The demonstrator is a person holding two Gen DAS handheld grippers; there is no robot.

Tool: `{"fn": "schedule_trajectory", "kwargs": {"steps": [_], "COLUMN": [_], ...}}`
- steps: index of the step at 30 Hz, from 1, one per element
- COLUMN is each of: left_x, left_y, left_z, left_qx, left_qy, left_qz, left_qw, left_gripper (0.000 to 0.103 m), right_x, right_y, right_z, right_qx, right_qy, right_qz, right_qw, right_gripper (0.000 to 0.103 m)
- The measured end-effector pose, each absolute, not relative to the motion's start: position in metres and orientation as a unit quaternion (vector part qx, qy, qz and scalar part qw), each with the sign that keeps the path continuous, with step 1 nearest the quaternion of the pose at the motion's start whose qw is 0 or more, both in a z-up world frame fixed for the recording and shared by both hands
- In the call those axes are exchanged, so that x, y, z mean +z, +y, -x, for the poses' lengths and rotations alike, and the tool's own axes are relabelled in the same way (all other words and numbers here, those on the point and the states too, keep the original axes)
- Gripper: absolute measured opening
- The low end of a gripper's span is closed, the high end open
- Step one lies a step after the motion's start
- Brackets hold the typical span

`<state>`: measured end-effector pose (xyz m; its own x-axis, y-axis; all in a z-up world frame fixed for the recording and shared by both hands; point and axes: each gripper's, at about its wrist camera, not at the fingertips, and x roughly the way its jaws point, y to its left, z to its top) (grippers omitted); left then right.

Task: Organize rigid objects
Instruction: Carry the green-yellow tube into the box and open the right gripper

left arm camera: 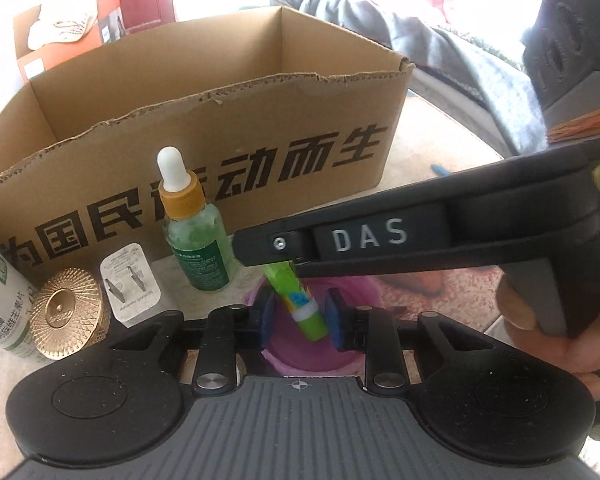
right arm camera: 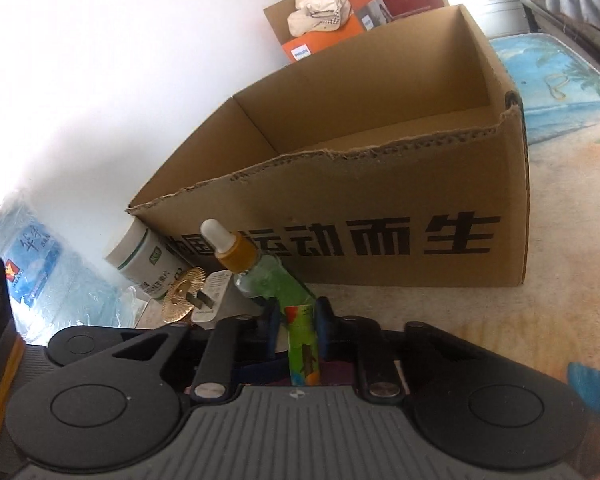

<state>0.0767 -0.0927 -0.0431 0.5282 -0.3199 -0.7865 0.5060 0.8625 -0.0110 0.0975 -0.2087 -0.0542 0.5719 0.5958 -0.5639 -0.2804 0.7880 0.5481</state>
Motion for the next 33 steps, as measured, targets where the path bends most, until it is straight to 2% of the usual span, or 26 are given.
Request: {"fn": "schedule_trajectory", "kwargs": {"steps": [8, 17, 22, 27, 33], "left_x": [-0.02, 0.056, 0.091, 0.092, 0.054], "left_y": [-0.085, -0.07, -0.055, -0.039, -0.012], "left_z": [-0.053, -0.026, -0.053, -0.115, -0.171], "left_qx": [-0.231, -0.223, -0.203, -0.185, -0.162], "left_qy": [0.387, 0.28, 0.266, 0.315, 0.415], "left_qz": [-0.11, -0.124, -0.115, -0.087, -0.046], "left_qw": [0.886, 0.925, 0.935, 0.927, 0.894], "left_gripper": [0.016, 0.016, 0.016, 0.016, 0.016], "right_x": [-0.028, 0.053, 0.091, 0.097, 0.041], "right_y": [-0.21, -0.197, -0.181, -0.165, -0.149], "right_z": [-0.07, -0.047, -0.079, -0.15, -0.245], "right_qx": [0.248, 0.271, 0.303, 0.331, 0.343], "right_qy": [0.353, 0.251, 0.22, 0.271, 0.415], "right_qz": [-0.193, -0.151, -0.135, -0.158, -0.239], "right_qw": [0.881, 0.917, 0.917, 0.89, 0.808], "right_gripper": [0.018, 0.018, 0.018, 0.018, 0.018]}}
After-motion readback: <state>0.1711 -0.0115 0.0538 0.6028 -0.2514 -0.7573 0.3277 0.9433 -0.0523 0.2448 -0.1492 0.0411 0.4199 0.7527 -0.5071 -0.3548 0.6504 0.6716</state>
